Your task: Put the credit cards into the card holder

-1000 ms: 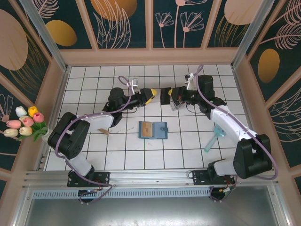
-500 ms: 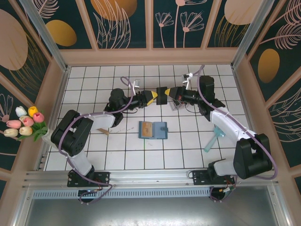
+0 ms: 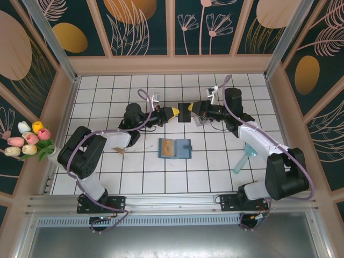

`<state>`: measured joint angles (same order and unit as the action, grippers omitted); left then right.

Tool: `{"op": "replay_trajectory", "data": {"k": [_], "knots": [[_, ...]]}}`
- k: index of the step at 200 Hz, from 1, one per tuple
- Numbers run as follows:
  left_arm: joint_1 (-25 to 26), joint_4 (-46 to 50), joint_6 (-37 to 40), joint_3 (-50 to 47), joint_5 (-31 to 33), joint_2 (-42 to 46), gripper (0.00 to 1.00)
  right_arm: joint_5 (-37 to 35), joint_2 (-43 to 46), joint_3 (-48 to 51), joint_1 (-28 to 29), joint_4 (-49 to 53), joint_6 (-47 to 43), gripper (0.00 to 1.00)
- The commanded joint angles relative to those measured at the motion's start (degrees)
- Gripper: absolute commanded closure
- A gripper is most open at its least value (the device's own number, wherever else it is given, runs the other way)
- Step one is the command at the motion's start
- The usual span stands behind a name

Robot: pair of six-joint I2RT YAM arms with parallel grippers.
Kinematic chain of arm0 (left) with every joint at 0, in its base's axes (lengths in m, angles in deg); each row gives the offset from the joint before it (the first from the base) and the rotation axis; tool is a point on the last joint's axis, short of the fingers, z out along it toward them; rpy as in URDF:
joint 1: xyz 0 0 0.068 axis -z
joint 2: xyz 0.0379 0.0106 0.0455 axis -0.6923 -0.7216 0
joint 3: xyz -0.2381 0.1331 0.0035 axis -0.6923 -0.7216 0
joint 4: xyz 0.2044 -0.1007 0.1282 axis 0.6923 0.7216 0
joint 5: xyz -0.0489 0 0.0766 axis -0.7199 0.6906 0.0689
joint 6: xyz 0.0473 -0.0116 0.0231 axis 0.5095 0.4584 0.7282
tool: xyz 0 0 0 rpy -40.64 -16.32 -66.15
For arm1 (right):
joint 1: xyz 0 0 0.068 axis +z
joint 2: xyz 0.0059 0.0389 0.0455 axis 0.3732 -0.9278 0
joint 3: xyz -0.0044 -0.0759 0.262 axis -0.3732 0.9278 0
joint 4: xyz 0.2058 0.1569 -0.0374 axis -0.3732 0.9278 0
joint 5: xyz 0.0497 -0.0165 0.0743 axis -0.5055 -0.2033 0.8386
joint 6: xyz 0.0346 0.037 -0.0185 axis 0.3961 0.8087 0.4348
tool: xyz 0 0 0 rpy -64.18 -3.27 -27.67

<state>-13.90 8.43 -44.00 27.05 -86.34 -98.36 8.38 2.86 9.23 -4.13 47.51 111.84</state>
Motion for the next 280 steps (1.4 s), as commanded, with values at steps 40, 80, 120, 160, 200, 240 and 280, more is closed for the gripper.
{"op": "replay_trajectory", "data": {"k": [40,80,120,160,200,240,280], "knots": [[0.58,27.10,15.76,-7.77,11.13,9.27,1.00,-19.08,0.25,7.74,3.71,13.51,-5.58,0.59],[4.24,32.08,18.75,-11.40,18.35,11.04,1.00,-25.54,-3.12,11.56,10.55,12.36,-2.77,0.61],[6.71,32.39,18.84,-12.43,21.61,10.17,1.00,-28.76,-4.74,13.41,13.16,11.25,-0.51,0.61],[7.88,32.19,19.61,-12.78,23.43,8.81,1.00,-28.66,-5.12,14.24,13.16,10.64,-0.13,0.63],[8.32,33.19,20.75,-12.78,24.58,8.78,1.00,-27.80,-6.36,15.03,13.24,9.48,0.48,0.65],[8.57,33.41,21.06,-13.47,25.19,8.85,1.00,-27.42,-7.03,15.29,13.24,8.81,0.52,0.66],[8.84,30.61,19.43,-14.15,23.07,6.75,1.00,-26.72,-8.06,15.51,13.25,7.85,1.11,0.67]]}}
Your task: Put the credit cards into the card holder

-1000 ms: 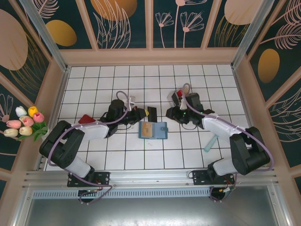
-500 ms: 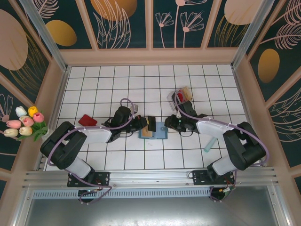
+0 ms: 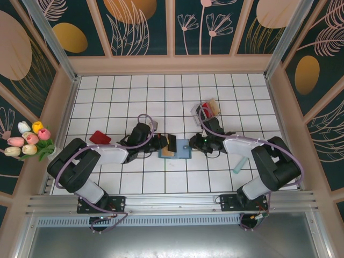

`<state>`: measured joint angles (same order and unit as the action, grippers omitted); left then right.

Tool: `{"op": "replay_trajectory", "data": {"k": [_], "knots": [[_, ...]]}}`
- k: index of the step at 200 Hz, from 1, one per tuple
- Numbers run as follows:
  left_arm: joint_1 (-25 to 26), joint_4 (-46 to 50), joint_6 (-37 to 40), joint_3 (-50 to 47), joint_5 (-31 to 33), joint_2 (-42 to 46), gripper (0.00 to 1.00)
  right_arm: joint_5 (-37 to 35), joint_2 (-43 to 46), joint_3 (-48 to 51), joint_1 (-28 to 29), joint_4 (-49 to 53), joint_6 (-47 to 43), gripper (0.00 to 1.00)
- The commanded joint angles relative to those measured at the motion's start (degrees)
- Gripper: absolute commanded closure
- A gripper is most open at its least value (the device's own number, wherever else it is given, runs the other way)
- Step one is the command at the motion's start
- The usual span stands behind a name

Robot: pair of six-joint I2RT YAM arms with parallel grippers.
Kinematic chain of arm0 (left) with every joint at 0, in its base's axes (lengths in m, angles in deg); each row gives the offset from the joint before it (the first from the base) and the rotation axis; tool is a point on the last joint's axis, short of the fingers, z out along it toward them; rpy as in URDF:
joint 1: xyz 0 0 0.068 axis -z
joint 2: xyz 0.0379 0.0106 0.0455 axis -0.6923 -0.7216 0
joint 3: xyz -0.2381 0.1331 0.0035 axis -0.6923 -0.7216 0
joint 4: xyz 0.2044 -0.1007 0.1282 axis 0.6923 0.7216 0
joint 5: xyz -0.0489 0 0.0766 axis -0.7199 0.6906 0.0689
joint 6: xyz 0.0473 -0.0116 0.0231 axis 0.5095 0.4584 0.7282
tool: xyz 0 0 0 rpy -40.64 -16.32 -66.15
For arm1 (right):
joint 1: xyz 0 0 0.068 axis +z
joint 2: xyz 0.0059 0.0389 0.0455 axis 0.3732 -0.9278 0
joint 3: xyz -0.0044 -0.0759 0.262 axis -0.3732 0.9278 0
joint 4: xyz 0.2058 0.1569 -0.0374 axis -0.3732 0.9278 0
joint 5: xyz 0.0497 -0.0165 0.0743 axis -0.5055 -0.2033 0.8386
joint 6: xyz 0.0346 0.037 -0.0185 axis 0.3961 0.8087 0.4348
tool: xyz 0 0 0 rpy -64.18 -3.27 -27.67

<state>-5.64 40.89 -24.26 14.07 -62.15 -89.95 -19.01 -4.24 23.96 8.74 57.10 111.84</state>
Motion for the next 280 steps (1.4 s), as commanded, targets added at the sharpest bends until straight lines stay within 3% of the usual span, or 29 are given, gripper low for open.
{"op": "replay_trajectory", "data": {"k": [1,205,280], "knots": [[0.58,-1.85,-0.32,-1.14,-1.20,-1.70,1.00,0.67,-1.01,0.80,0.37,-1.78,1.10,0.67],[3.11,-1.31,-5.68,1.09,-2.42,-5.26,1.00,3.20,-2.33,1.79,1.51,-4.42,2.41,0.71],[3.13,5.26,-3.95,-1.10,6.41,5.34,1.00,1.47,-2.16,1.61,1.51,-3.14,2.59,0.72]]}}
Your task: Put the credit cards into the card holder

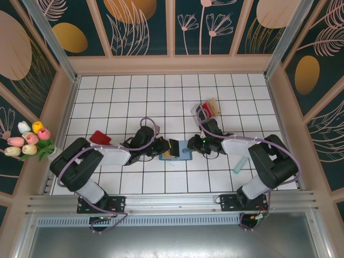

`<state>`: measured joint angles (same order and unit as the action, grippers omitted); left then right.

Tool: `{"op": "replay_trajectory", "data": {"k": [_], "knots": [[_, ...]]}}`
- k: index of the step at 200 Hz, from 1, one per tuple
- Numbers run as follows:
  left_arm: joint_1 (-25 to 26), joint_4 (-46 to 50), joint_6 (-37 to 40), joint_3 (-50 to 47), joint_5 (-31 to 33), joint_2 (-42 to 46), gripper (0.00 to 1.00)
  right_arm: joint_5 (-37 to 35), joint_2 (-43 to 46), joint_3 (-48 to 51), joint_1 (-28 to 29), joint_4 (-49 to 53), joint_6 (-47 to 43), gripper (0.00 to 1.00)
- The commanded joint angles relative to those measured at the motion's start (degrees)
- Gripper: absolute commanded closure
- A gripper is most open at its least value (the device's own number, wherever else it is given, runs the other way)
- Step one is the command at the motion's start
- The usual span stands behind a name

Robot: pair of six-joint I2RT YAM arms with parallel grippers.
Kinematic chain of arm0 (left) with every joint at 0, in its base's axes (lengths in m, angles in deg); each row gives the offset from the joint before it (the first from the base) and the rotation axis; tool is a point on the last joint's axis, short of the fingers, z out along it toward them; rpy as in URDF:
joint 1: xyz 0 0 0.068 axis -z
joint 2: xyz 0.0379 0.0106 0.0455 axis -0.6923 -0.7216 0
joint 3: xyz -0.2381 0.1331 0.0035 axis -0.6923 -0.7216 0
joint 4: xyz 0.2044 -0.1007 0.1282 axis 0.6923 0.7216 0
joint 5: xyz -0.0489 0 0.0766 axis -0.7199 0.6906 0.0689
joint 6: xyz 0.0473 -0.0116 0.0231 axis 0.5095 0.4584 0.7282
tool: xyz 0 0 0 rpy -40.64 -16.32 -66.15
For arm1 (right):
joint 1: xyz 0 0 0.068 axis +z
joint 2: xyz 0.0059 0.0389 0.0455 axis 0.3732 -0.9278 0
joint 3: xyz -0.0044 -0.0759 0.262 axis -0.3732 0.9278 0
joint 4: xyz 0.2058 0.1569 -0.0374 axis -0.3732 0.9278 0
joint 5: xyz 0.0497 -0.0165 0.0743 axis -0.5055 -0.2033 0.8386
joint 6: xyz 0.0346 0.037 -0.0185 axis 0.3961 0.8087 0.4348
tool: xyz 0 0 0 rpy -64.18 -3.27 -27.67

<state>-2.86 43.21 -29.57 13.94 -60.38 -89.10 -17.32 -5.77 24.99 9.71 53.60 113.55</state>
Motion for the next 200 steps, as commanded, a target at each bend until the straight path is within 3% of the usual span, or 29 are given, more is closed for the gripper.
{"op": "replay_trajectory", "data": {"k": [1,95,200], "knots": [[0.36,2.95,1.36,-1.02,4.71,4.60,1.00,-0.21,-0.65,0.59,0.55,0.32,0.93,0.72],[1.70,-0.53,-0.48,-1.71,4.22,0.32,1.00,-0.02,-0.93,0.50,0.55,0.28,0.88,0.71],[5.54,2.03,-0.27,1.71,6.51,-4.15,1.00,0.84,-1.12,0.42,0.99,-0.23,1.02,0.71]]}}
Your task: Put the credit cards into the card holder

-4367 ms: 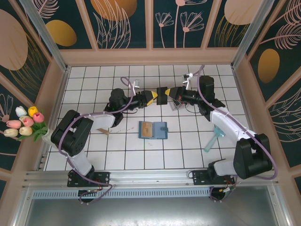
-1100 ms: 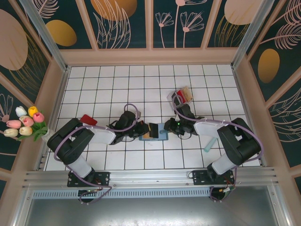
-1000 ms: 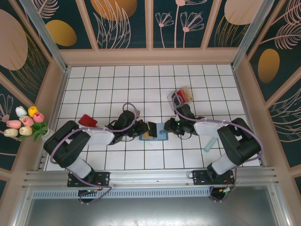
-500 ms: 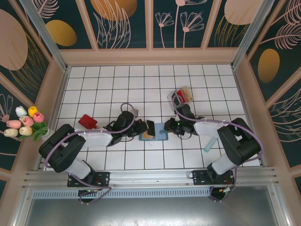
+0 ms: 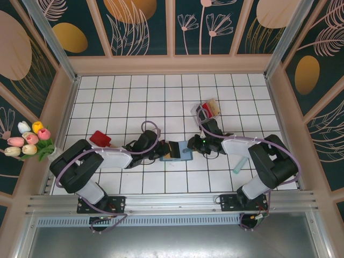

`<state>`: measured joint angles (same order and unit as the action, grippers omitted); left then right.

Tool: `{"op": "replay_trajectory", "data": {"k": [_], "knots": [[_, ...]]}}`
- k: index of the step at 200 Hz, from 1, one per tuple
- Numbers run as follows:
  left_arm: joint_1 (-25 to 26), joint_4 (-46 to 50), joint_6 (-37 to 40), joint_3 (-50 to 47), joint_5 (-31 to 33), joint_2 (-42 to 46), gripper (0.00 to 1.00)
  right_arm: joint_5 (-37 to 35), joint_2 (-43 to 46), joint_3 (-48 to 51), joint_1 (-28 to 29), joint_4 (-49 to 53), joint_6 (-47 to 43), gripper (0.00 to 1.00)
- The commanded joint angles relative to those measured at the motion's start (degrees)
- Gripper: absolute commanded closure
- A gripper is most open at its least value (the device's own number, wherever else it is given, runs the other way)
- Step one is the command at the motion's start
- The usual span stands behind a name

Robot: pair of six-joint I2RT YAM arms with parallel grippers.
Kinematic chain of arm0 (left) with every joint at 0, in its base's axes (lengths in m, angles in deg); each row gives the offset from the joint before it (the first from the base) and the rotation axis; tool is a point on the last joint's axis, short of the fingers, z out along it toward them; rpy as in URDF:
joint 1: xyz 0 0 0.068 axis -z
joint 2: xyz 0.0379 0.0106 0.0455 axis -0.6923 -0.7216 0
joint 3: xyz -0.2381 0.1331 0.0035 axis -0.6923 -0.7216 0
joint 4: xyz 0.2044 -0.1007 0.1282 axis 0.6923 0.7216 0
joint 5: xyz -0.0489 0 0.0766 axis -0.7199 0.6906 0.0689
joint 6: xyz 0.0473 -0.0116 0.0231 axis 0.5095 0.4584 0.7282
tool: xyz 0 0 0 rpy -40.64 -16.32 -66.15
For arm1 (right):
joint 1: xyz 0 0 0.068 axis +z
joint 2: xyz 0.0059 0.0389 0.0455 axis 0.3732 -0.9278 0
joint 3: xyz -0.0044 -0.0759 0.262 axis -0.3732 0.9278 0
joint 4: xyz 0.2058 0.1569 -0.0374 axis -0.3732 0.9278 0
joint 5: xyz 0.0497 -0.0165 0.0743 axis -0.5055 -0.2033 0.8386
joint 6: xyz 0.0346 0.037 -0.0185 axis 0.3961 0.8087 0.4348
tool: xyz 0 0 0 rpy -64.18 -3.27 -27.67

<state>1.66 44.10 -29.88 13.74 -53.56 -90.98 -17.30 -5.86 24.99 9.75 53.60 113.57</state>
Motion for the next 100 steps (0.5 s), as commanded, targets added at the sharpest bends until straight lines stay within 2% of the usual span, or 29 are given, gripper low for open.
{"op": "replay_trajectory", "data": {"k": [1,61,100], "knots": [[1.06,1.06,0.06,1.92,-0.39,-2.33,1.00,0.82,-1.08,0.37,0.94,-0.19,1.02,0.71],[1.17,2.42,0.81,0.55,-0.33,0.18,1.00,1.27,-1.38,0.41,1.17,-0.67,1.24,0.72],[1.14,2.92,3.34,4.41,-3.94,-2.75,1.00,1.88,-1.98,0.24,1.35,-1.24,1.28,0.71]]}}
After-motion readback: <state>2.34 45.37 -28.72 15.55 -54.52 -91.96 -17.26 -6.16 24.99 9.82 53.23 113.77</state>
